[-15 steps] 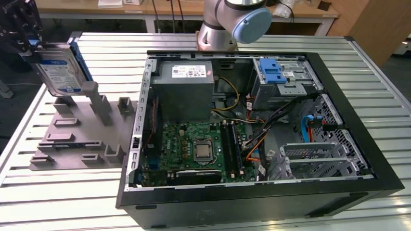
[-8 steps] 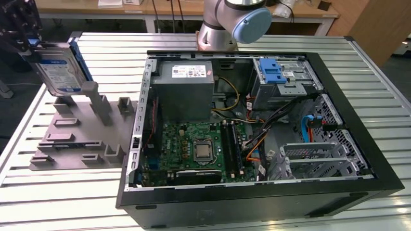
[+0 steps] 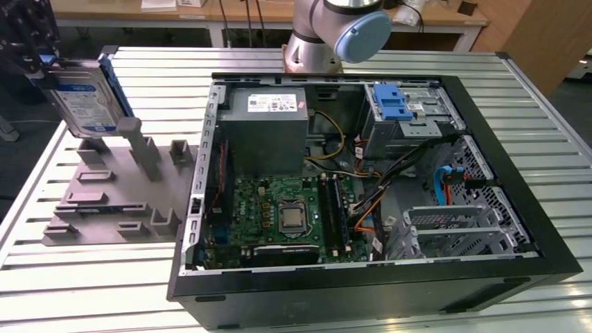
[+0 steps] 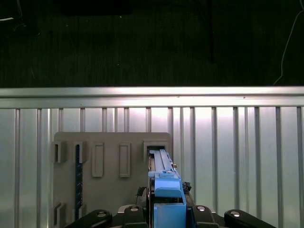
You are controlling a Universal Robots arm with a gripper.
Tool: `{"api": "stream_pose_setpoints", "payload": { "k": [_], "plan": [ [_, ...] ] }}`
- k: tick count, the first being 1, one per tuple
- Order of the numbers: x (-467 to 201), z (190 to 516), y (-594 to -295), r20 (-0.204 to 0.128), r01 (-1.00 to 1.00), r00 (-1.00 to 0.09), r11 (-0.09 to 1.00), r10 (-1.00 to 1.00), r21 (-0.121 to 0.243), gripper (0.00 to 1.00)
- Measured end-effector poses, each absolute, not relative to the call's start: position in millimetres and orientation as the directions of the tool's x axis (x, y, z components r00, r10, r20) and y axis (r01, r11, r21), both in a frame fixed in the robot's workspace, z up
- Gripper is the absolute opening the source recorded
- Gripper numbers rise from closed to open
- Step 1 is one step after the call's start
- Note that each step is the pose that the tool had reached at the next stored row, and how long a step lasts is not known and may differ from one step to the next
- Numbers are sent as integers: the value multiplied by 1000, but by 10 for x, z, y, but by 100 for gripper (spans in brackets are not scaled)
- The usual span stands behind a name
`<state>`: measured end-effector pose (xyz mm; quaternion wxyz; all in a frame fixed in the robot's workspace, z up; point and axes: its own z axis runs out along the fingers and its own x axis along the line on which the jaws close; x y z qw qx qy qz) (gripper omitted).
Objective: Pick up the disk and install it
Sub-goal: 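Pick up the disk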
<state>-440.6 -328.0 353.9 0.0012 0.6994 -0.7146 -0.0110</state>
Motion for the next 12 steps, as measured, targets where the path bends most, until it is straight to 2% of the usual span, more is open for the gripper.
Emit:
{"api": "stream_pose_setpoints", "payload": {
  "k": [12],
  "plan": [
    [-4406,3573,-3280,-14,-1000,-22,21,-1000,17,36]
  ]
}}
